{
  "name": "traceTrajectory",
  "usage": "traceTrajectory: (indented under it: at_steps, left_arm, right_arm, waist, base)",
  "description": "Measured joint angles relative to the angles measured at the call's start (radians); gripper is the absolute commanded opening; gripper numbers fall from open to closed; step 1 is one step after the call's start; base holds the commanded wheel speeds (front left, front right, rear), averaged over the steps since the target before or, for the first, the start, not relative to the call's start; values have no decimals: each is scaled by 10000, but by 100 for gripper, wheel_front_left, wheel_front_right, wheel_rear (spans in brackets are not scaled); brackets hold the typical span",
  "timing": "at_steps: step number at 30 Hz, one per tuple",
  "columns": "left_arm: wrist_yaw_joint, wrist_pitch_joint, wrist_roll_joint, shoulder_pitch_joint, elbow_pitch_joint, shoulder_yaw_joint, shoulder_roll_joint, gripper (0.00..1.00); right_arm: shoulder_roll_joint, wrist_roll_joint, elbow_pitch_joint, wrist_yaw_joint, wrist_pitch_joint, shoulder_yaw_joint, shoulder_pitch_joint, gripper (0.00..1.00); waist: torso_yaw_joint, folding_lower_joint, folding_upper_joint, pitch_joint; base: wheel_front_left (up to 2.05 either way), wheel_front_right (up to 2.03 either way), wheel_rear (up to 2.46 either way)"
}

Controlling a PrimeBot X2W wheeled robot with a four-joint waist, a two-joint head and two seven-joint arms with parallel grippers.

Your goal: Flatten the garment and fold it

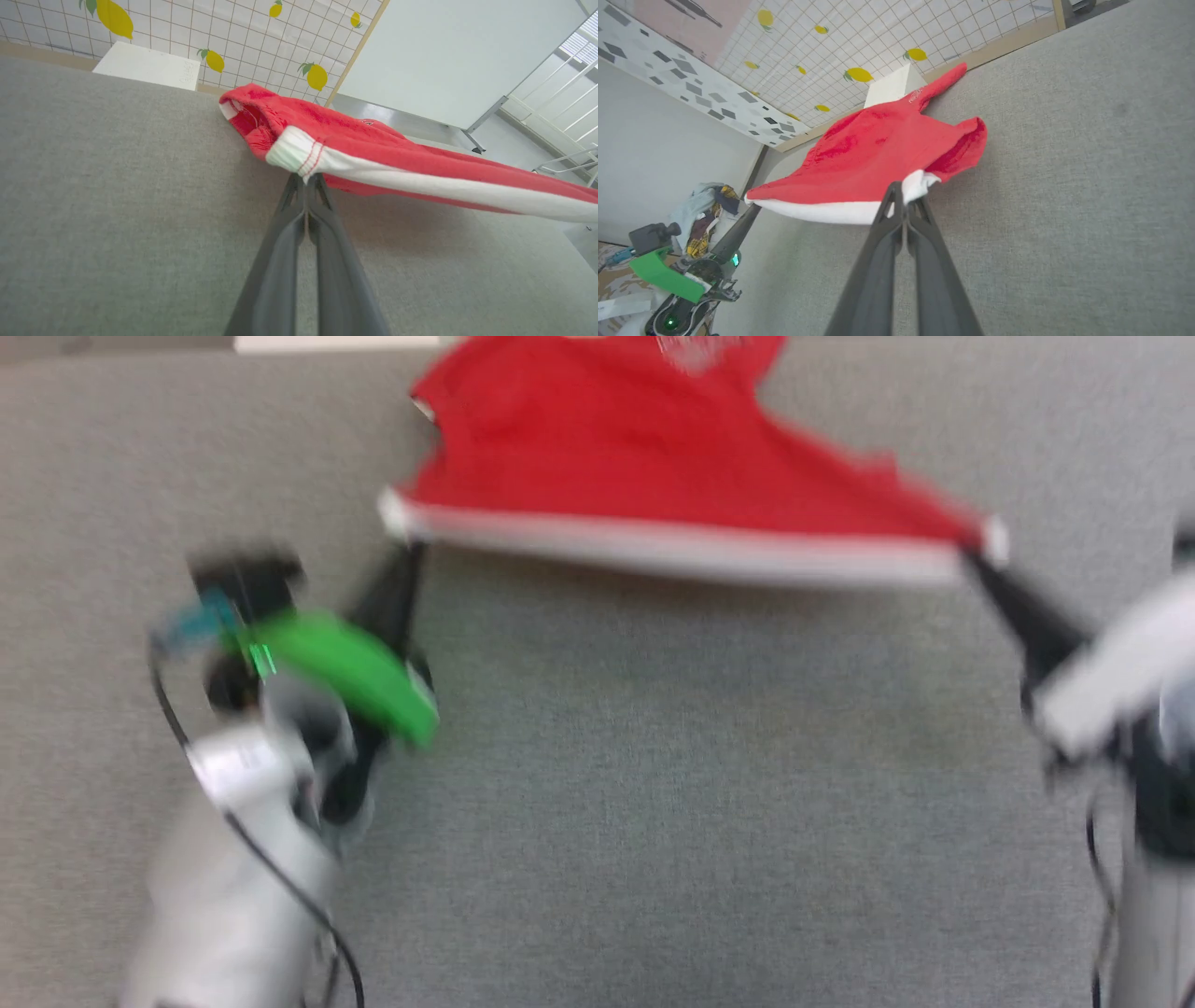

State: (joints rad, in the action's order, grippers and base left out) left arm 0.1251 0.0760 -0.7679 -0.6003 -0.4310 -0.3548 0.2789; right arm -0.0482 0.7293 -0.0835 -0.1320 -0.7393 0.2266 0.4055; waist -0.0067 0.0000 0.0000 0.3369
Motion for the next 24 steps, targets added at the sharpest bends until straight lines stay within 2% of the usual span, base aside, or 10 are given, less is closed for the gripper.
traceTrajectory:
  at_steps: [5,6,10,16,19,24]
  left_arm:
    - [-90,314,-58,2116,389,-301,6,0]
    - [-330,309,-17,2904,631,-476,15,0]
    - [-844,104,-69,4272,1214,-573,59,0]
    - [-1726,-715,-199,6094,2318,-663,516,0]
    - [-2324,-1129,-362,6979,2999,-562,698,0]
    - [-2731,-1544,-867,7580,4232,-303,780,0]
  right_arm:
    - [6,387,-928,-2,-13,196,-3075,0]
    - [2,499,-1135,0,-54,290,-4191,0]
    - [10,541,-1507,-2,-593,303,-5917,0]
    - [27,754,-2140,-4,-1960,362,-7769,0]
    - [46,966,-2568,-6,-2744,499,-8575,0]
    - [69,1680,-3312,-6,-2970,936,-8783,0]
  waist:
    - [98,0,0,-825]
    - [134,0,0,-1174]
    - [200,-1,0,-1778]
    - [270,0,0,-2410]
    - [305,-1,0,-2556]
    - [322,-1,0,-2454]
  base:
    - [0,0,0]
    - [0,0,0]
    - [0,0,0]
    - [0,0,0]
    - [0,0,0]
    - [0,0,0]
